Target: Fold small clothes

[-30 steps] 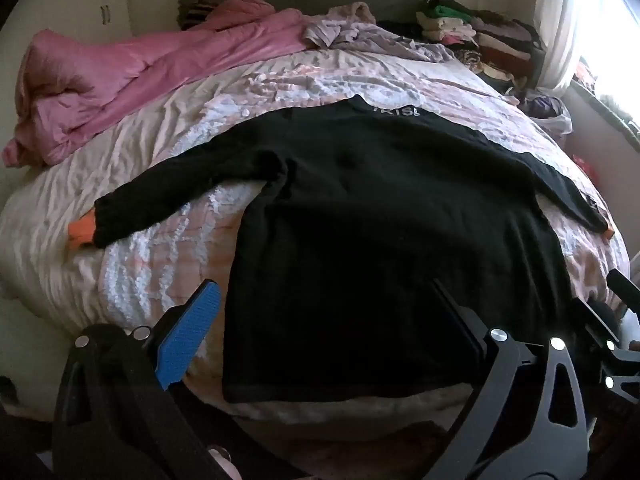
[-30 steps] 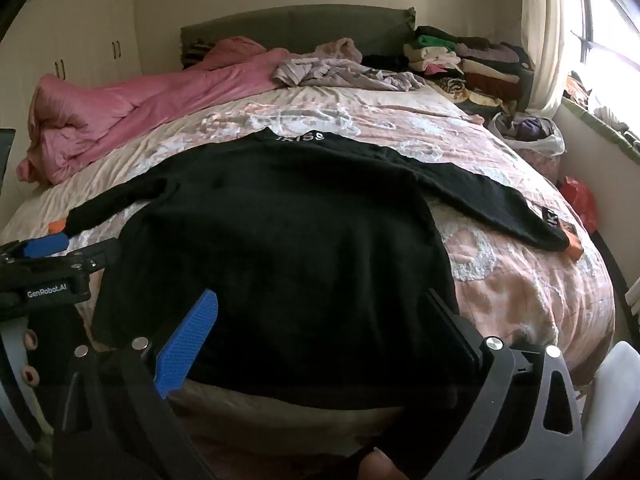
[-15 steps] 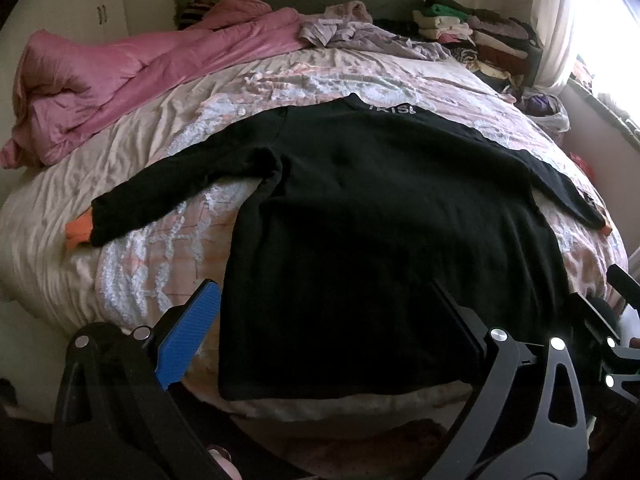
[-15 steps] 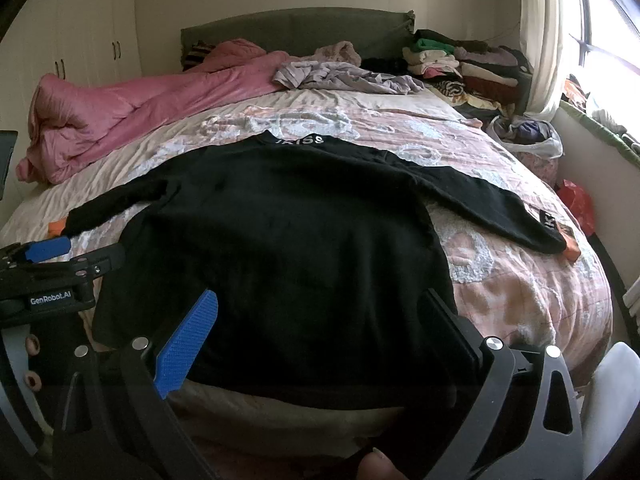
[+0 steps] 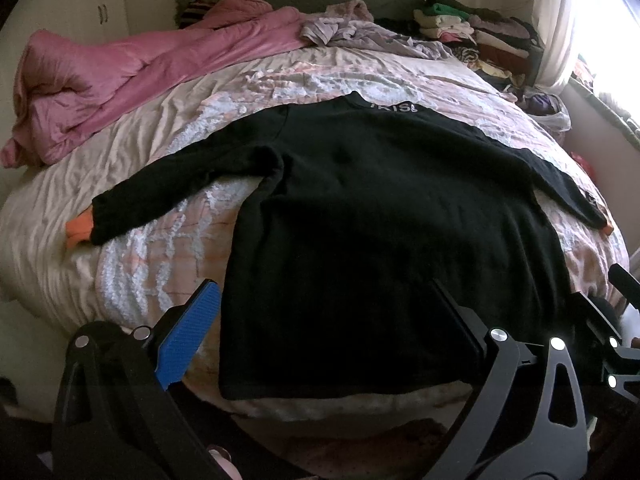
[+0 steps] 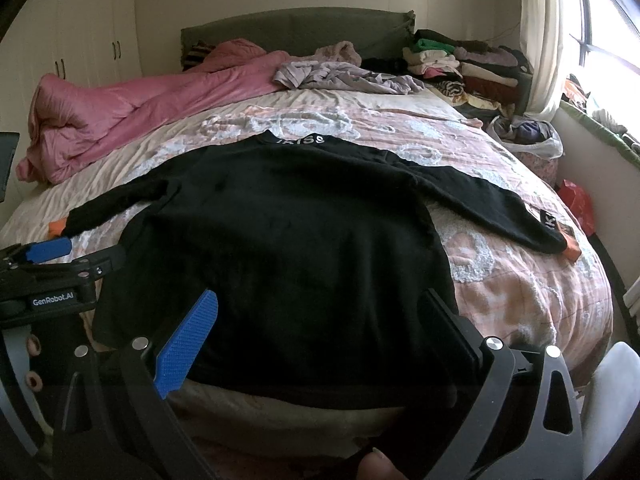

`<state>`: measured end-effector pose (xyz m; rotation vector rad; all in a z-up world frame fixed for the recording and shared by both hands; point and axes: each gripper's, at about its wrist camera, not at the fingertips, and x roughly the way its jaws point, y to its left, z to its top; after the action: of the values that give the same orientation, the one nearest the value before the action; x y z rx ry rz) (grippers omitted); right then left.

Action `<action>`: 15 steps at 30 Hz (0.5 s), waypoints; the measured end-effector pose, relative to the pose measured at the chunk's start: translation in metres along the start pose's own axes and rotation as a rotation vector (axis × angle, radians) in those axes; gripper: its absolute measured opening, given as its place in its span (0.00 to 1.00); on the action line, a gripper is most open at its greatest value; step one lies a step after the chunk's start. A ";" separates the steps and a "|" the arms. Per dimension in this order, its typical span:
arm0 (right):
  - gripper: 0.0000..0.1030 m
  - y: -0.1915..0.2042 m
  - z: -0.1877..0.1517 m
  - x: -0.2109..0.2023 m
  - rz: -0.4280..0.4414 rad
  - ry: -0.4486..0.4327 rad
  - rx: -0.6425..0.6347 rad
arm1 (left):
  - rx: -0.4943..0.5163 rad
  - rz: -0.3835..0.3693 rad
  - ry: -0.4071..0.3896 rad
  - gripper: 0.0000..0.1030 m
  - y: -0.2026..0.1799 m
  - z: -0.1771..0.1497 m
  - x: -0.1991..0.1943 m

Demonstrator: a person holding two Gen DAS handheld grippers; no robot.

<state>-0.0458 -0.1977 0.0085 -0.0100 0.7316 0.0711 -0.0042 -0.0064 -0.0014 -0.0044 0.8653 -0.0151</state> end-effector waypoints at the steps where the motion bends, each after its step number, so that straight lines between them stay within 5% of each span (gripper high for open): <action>1: 0.96 0.000 0.000 0.000 0.001 0.000 -0.001 | 0.001 0.003 0.000 0.91 0.000 0.000 0.000; 15: 0.96 -0.001 0.002 -0.001 0.000 -0.005 0.002 | 0.002 0.004 -0.001 0.91 0.001 0.000 0.001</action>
<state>-0.0452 -0.1982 0.0105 -0.0077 0.7264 0.0702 -0.0033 -0.0058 -0.0025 -0.0007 0.8641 -0.0118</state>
